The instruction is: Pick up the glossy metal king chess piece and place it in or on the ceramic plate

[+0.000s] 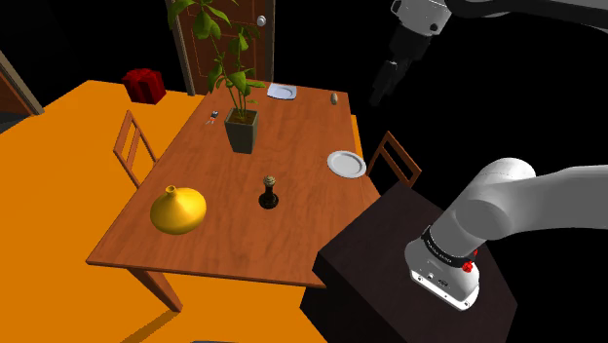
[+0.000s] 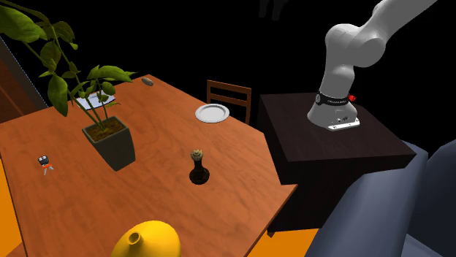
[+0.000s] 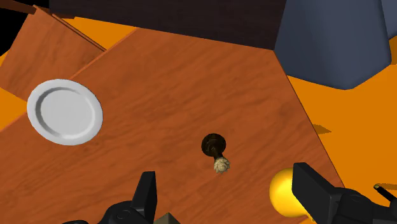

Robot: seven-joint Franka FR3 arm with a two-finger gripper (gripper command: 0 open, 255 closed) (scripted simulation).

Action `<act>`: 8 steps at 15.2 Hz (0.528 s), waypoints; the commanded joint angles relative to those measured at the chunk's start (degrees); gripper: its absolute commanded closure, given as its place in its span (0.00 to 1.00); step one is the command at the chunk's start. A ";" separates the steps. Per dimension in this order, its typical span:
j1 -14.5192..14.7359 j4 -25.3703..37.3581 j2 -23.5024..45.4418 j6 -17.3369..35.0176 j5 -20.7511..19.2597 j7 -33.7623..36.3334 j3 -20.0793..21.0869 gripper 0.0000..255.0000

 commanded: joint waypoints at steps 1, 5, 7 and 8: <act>0.00 0.00 0.00 0.00 0.00 0.00 0.00 0.00; 0.67 -4.69 3.60 8.84 1.48 -0.49 0.86 0.00; 1.06 -6.55 6.02 13.39 2.26 -0.79 1.31 0.00; 1.27 -7.35 7.38 15.69 2.66 -0.96 1.53 0.00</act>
